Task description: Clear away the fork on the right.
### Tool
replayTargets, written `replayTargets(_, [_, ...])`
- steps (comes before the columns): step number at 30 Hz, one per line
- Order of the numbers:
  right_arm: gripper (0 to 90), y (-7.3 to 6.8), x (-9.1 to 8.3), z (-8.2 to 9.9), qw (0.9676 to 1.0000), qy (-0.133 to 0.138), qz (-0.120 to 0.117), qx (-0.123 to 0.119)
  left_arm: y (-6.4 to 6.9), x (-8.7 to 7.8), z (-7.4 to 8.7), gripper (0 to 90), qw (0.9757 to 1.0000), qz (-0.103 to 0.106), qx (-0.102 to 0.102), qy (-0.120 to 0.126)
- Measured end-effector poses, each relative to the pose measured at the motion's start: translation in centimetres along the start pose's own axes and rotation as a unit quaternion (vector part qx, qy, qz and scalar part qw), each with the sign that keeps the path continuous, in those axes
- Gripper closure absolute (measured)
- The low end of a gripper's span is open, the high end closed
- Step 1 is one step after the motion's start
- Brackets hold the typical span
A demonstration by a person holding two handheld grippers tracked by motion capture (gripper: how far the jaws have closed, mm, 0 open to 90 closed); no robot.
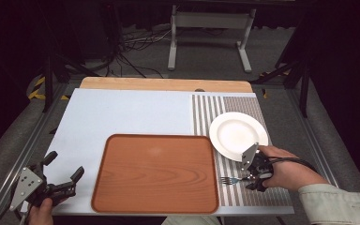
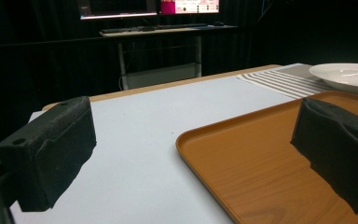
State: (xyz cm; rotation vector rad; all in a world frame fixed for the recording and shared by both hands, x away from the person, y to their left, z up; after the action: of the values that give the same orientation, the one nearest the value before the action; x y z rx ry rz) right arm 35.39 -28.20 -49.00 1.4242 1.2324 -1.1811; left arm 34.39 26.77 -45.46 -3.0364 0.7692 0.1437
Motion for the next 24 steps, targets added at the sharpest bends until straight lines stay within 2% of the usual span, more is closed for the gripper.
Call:
replayTargets(8, [36.3,-0.1,0.5,0.6,0.9994,-0.029,-0.014,-0.015,0.1,0.0,0.0,0.6,1.0,0.002,0.0,-0.001])
replayTargets(10, [38.2,-0.1,0.6,0.7,0.9993,-0.035,-0.011,-0.011,0.1,0.0,0.0,0.6,1.0,0.003,0.0,-0.001])
replayTargets(12, [40.3,0.0,0.7,0.8,0.999,-0.039,-0.012,-0.021,0.1,0.1,0.0,0.6,1.0,0.004,0.0,-0.001])
replayTargets(16, [50.4,0.4,0.8,0.9,0.9973,-0.052,-0.01,-0.051,0.2,0.1,0.1,0.6,1.0,0.005,0.001,-0.002])
replayTargets(21, [66.2,0.6,0.8,1.2,0.9959,-0.068,-0.01,-0.06,0.2,0.1,0.1,0.6,1.0,0.005,0.001,-0.002])
replayTargets(22, [66.2,0.6,0.8,1.2,0.9959,-0.068,-0.01,-0.06,0.2,0.1,0.1,0.6,1.0,0.005,0.001,-0.002])
replayTargets(24, [72.2,0.8,0.8,1.3,0.9944,-0.079,-0.011,-0.069,0.2,0.1,0.1,0.6,1.0,0.005,0.001,-0.002])
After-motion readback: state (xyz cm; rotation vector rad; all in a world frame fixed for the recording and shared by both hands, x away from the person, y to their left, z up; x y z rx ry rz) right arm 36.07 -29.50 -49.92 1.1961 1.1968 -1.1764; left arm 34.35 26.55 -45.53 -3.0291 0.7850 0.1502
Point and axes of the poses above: each handheld gripper's, and its own axes: x roughly forward along the jaws, z roughly out of its underside, y roughly to its right, the point moved 9 cm from there along x, roughly forward along the jaws, and after that the axes turned 3 degrees about -x, right-handed, at the moved point
